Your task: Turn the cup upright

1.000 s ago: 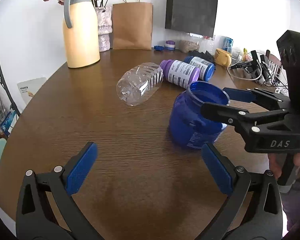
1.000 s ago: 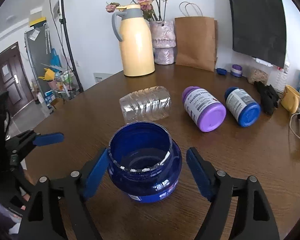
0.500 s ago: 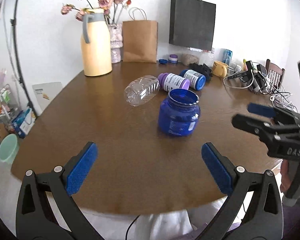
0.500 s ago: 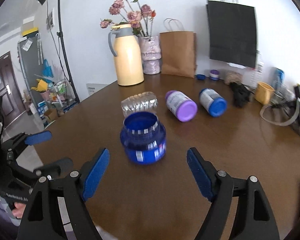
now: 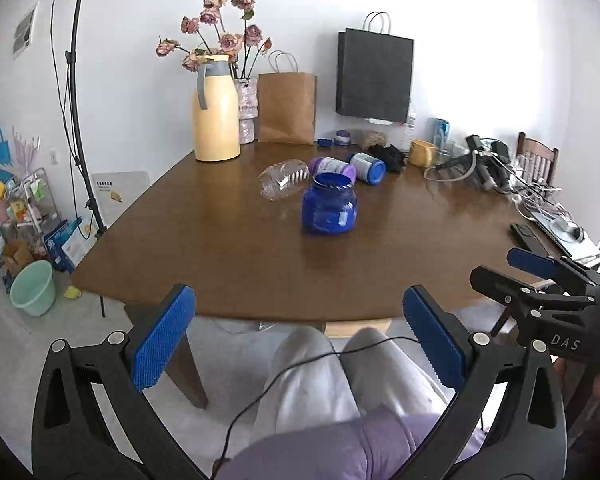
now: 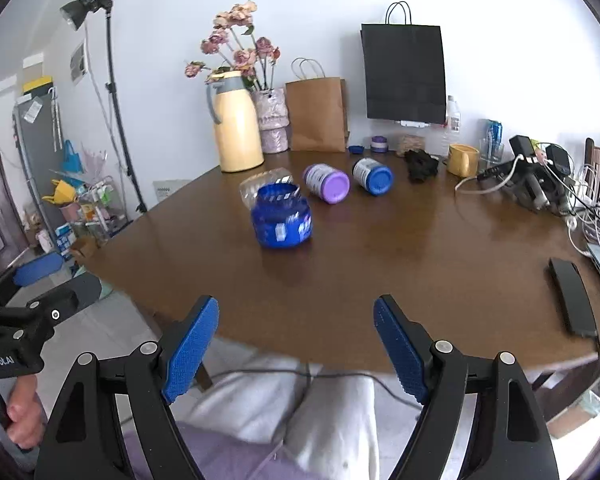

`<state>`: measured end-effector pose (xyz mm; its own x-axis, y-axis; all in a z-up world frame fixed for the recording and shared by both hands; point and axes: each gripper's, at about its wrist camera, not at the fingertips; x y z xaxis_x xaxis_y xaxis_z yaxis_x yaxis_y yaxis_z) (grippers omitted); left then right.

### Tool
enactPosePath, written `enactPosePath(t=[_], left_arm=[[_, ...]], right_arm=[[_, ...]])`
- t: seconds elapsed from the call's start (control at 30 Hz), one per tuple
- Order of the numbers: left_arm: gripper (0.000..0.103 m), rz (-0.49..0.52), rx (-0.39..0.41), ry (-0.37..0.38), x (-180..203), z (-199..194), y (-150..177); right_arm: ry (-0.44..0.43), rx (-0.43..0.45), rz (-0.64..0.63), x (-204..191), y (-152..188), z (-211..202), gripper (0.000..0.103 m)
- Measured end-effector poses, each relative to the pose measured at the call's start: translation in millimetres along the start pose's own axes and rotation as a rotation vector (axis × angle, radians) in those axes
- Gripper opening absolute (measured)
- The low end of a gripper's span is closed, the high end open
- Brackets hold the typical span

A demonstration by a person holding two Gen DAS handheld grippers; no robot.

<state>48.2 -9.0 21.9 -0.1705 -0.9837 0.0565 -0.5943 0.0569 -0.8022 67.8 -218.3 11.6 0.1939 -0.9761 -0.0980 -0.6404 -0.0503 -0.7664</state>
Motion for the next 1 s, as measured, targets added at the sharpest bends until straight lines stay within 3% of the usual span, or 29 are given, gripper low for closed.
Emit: enactPosePath(t=[0.13,0.27,0.37,0.67,1.0], left_arm=[[0.103,0.008,0.029,-0.023,4,-18,17],[0.103,0.004,0.025,-0.038,5,-22,22],[0.103,-0.016,0.028,-0.047,-1,-24,24],[0.103,-0.005,0.029,-0.066,-2,-27,27],[0.103,-0.001,0.030,-0.060,0,-29,28]], right_arm=[[0.000,0.000,0.000,-8,26,-26,0.083],[0.064,0.026,0.013,-16,35,-41,0.083],[0.051,0.039,0.039,-20,41,-49,0.083],[-0.008,0.020,0.028,-29,46,-42,0.083],[0.002,0.021,0.032,-30,47,-41,0.083]])
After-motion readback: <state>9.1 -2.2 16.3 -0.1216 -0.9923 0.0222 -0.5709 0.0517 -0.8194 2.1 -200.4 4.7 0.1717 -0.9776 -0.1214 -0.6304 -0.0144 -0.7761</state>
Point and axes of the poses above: each gripper's, at about its wrist camera, not at the fingertips, and z roughly the way its jaws point, x to its right, y to its underside, and after that the axes turned 6 degrees about -x, right-handed
